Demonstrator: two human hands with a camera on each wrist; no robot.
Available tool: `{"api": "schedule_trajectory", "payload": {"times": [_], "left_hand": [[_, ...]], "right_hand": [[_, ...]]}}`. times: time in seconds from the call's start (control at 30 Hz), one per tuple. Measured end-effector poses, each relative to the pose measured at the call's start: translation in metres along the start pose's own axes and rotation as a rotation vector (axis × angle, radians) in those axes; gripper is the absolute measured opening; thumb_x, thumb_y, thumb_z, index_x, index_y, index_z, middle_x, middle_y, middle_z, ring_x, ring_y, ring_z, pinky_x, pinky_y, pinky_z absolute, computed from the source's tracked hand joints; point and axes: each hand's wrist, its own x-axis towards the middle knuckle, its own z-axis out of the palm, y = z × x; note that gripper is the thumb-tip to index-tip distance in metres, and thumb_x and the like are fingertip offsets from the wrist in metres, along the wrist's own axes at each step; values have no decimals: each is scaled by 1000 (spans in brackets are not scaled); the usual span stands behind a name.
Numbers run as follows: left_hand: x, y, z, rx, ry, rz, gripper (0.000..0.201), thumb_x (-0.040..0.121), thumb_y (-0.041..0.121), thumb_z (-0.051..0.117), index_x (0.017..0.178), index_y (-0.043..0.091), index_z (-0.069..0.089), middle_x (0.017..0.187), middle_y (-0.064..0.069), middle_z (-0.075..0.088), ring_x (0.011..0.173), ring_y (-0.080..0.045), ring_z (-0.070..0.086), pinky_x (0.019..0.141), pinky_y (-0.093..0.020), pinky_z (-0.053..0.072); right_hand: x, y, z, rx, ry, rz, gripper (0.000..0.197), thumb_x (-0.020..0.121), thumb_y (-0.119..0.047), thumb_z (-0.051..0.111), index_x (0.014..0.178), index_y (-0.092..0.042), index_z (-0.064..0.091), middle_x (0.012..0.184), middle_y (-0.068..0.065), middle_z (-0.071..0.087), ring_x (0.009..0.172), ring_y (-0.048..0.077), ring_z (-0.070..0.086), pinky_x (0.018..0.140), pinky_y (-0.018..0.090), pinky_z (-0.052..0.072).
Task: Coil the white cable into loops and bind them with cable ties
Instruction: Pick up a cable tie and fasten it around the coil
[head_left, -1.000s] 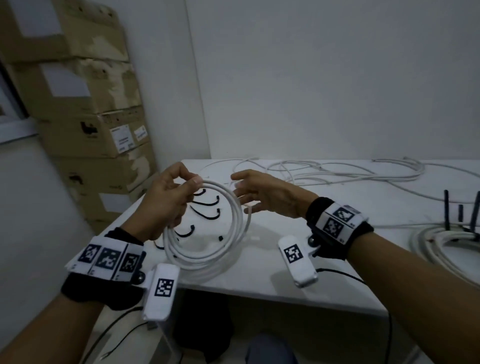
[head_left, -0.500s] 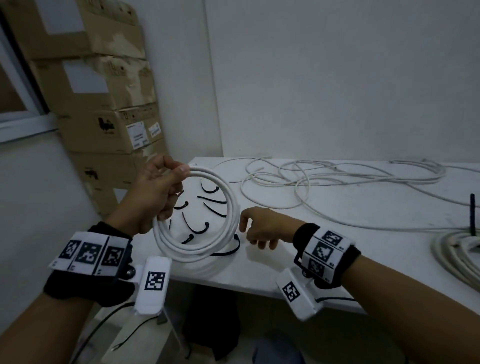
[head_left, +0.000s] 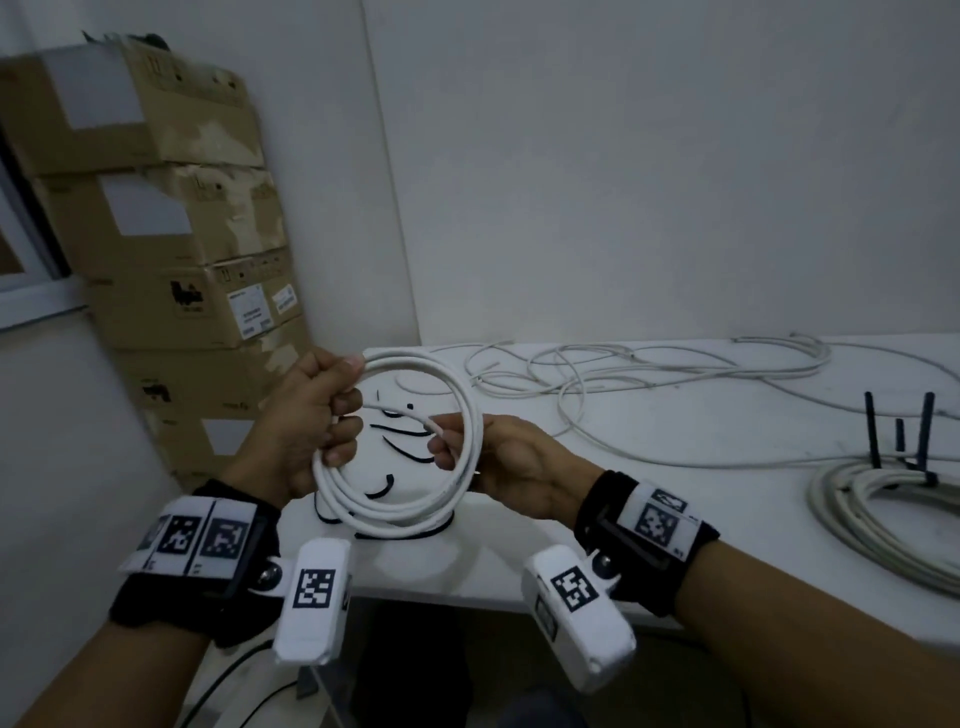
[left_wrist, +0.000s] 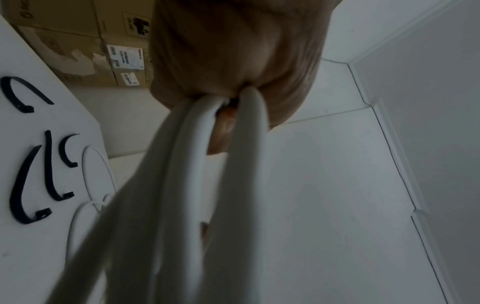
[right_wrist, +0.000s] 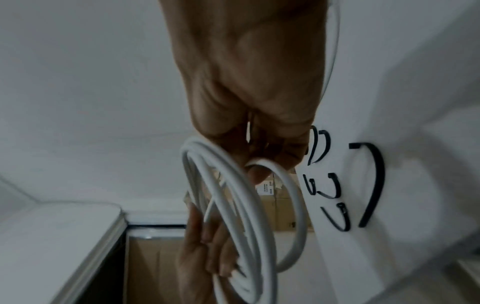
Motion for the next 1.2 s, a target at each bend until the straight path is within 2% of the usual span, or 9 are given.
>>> {"api": "schedule_trajectory", "payload": {"times": [0.1,0.27,0.37,0.5,0.6,0.77,0.87,1.0,1.2], "left_hand": [[0,-5,8,-3,9,-26,33,98,23,51,67,24,39,51,4,31,30,-6,19,32,-10,21],[-1,-11,27,33,12,-35,33,98,22,51,69,24,37,51,3,31,31,-6,19,33,-11,18],[-3,-15,39,59,-6,-46,30,98,22,52,71,23,40,50,4,32,31,-6,19,33,-10,19],[-3,-18,46,87,-29,-98,32,97,23,54,70,21,38,50,4,33,30,-6,20,32,-11,21],[-2,-23,45,126,-59,-163,34,97,23,54,69,20,36,50,3,32,30,-6,20,30,-11,22],[1,-27,42,218,-58,-200,34,97,23,55,69,19,37,46,5,33,30,-6,20,31,-11,21],[5,-23,36,242,-41,-205,32,97,24,55,70,19,37,45,6,33,30,-6,20,31,-10,21],[8,-18,22,238,-10,-198,32,98,22,53,71,20,37,45,6,32,29,-5,19,31,-10,19],[3,-17,2,208,48,-203,34,98,22,53,70,21,35,47,5,29,28,-5,18,30,-9,20]], "right_hand": [[-8,-13,-5,290,-28,-6,23,93,-5,42,98,-2,64,80,7,64,66,14,60,62,25,51],[-20,-18,-11,388,36,-76,57,96,-50,41,91,2,64,77,12,61,64,19,56,62,29,48],[-21,-16,-11,213,123,-157,27,91,-33,60,98,-8,53,74,6,57,66,14,58,66,30,53],[-21,-9,-23,111,206,-153,42,84,-28,70,114,-9,48,90,6,59,83,18,62,80,40,56],[-25,-7,-31,-48,288,-159,52,85,-42,65,122,-11,45,106,6,59,95,19,59,81,38,51],[-30,-15,-50,-245,483,-227,18,96,-33,50,102,-16,50,98,6,59,84,19,58,74,33,48],[-31,-11,-63,-386,379,-52,14,97,-11,42,101,-8,55,84,11,63,66,21,59,57,29,46],[-20,12,-62,-772,82,202,32,95,-5,46,125,-14,54,76,8,61,56,16,57,48,24,44],[17,38,-29,-1301,-202,219,56,90,-4,41,142,-27,42,82,9,59,52,17,54,43,23,45]]}}
